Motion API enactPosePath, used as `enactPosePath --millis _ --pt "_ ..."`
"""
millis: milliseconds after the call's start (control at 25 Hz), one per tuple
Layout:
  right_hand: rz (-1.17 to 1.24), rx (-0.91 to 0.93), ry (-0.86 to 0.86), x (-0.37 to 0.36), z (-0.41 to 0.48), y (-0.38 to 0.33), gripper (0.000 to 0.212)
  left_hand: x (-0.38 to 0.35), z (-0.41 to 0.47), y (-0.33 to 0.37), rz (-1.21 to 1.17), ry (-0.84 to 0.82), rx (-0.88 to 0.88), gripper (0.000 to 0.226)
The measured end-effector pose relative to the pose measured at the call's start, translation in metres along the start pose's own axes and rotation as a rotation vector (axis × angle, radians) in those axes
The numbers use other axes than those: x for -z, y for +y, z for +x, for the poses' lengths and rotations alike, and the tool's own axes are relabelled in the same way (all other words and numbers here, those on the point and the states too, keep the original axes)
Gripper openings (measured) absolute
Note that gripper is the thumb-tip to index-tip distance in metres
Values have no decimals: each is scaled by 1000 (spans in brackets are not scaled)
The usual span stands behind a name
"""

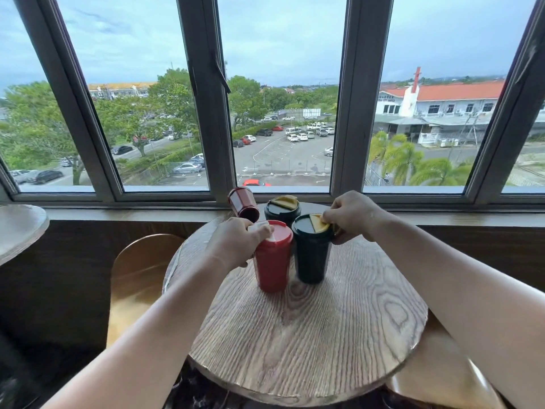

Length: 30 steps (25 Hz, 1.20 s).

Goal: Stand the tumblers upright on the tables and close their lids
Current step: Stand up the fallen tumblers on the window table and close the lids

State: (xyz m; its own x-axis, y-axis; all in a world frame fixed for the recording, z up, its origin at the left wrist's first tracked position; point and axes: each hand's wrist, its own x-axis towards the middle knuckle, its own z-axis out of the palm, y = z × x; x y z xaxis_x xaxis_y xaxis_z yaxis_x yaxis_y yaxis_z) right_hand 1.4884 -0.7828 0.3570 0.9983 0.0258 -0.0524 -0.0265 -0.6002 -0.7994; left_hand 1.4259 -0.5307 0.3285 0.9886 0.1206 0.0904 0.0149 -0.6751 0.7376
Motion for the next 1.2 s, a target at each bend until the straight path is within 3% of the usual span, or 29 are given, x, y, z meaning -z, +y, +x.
enactPosePath --millis 240,400,560,680,760,1000,1200 --pt "-32 -22 9 2 -4 -3 13 13 13 6 321 -37 -78 67" --pt "-37 -44 14 3 -5 -5 12 21 60 19 232 49 -278 48" --pt "-42 -71 6 4 -6 -6 13 5 131 38 182 -233 -377 53" --pt "-43 -95 -6 5 -9 -5 16 -1 158 43 159 -526 -231 53" --pt "-46 -99 -7 5 -10 -4 17 -1 162 39 76 -600 -147 51" --pt "-26 -85 -10 2 -11 -1 12 -12 155 17 -1 -410 -206 52" --pt "-23 -73 -25 3 -11 -1 12 -10 140 15 125 -315 -257 55"
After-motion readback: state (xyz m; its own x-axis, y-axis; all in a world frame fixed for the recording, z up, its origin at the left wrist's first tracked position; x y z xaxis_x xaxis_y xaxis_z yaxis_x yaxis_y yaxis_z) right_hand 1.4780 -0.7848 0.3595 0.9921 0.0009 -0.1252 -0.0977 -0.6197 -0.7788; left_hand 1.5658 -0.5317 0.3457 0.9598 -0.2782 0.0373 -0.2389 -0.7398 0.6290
